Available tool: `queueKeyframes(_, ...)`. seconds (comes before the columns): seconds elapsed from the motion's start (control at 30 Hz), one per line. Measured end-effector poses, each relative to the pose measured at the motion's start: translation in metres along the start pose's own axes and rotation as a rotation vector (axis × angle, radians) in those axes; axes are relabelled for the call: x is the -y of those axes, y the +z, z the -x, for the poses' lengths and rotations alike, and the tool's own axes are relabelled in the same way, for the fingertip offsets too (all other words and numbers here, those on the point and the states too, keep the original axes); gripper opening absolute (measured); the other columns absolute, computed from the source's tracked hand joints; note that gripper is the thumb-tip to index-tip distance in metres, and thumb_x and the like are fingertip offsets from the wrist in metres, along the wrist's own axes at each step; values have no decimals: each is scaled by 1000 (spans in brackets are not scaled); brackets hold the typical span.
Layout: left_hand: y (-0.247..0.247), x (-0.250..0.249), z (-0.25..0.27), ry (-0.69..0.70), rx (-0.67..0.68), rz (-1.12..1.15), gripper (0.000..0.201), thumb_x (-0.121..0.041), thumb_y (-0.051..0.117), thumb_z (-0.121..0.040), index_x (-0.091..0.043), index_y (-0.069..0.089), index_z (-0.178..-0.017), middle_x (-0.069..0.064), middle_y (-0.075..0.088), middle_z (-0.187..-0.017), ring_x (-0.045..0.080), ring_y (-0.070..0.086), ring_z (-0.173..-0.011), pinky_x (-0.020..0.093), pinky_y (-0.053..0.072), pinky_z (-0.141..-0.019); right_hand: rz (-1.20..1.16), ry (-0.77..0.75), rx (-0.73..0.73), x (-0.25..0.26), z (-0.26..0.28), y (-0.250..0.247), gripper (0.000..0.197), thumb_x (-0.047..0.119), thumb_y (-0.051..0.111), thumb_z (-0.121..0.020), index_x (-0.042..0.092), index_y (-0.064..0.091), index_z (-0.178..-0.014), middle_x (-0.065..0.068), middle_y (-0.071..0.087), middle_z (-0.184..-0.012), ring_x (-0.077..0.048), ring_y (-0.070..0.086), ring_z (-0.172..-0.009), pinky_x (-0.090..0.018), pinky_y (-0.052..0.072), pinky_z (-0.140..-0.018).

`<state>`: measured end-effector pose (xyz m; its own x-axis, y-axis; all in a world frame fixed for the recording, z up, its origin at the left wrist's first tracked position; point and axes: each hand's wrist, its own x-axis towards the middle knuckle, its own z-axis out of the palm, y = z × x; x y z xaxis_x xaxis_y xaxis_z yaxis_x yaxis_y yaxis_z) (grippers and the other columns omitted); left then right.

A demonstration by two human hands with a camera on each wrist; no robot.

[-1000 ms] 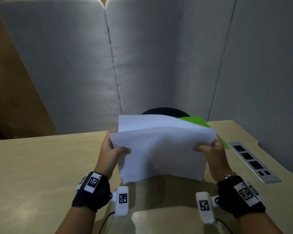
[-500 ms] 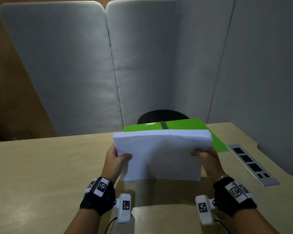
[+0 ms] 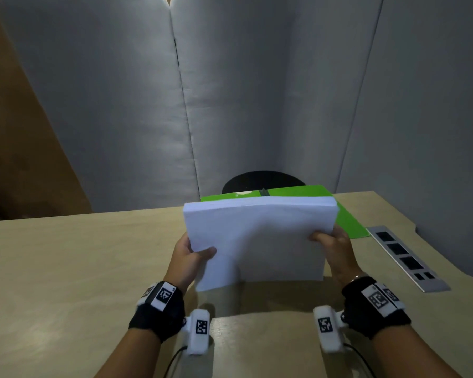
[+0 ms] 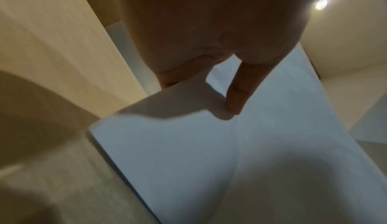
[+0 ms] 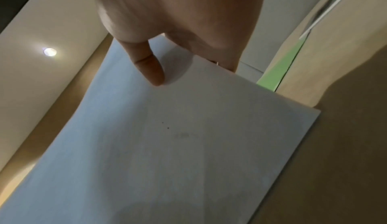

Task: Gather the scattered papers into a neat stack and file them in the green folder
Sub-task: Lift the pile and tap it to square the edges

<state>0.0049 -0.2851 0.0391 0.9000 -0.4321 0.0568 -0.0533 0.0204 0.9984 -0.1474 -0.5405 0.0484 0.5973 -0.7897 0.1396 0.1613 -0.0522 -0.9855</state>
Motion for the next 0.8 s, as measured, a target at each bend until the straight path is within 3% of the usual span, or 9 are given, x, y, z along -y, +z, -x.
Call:
queueKeyframes(0.13,1,-26,1,144,-1,-131,41,11,69,-82,-24,63,-102,1,71,-103,30,67,-100,20,56,-66,133,-102,-83,16,1,-2,63,8,75,-75,11,49,-132,-9,63,-122,-27,58,-112,-31,49,-84)
queueKeyframes(0.23,0,-72,-1,359,20,-356,42,4,71,-79,-19,66,-113,3,72,-106,26,68,-103,37,58,-81,571,-603,-142,53,11,3,100,27,85,-67,20,29,-150,-6,44,-146,-20,42,-132,-36,35,-107)
queueKeyframes(0.3,3,-109,3,477,78,-554,44,-2,69,-76,-21,66,-116,1,73,-105,24,67,-101,41,54,-88,712,-675,83,81,14,13,79,29,81,-68,25,47,-140,-2,59,-132,-19,54,-120,-41,44,-102)
queueKeyframes(0.37,10,-141,9,605,111,-694,35,-8,67,-73,-18,65,-106,1,71,-96,28,66,-95,41,53,-81,619,-526,326,100,12,22,38,24,75,-73,21,66,-110,-5,72,-99,-22,67,-90,-41,55,-80)
queueKeyframes(0.47,13,-161,12,804,-158,-714,40,-16,72,-70,-17,62,-109,-5,65,-106,30,60,-106,38,48,-85,243,-406,345,102,8,28,15,14,74,-78,7,69,-91,-16,70,-80,-18,61,-68,-32,49,-65)
queueKeyframes(0.53,11,-149,8,744,-379,-593,82,-25,81,-67,-24,44,-140,-8,47,-140,23,44,-133,40,37,-109,29,-363,273,94,10,32,17,14,71,-81,9,71,-97,-8,75,-90,-18,66,-78,-35,52,-71)
queueKeyframes(0.6,11,-131,4,488,-264,-206,106,-28,88,-63,-29,27,-150,-2,38,-156,20,40,-142,44,36,-115,-71,-331,169,81,15,37,20,20,68,-85,15,73,-103,-3,77,-102,-20,71,-92,-39,55,-81)
queueKeyframes(0.7,17,-103,5,199,83,274,68,-4,77,-75,-7,52,-138,16,69,-129,35,68,-114,46,57,-88,5,-351,73,61,25,42,18,24,67,-87,16,72,-103,6,76,-95,-9,69,-88,-35,56,-79)
queueKeyframes(0.8,21,-78,13,165,43,188,47,1,74,-68,-2,69,-114,13,78,-108,38,74,-96,40,60,-73,-54,-264,133,45,32,38,22,5,72,-83,9,70,-104,8,77,-87,-5,68,-78,-25,53,-69)
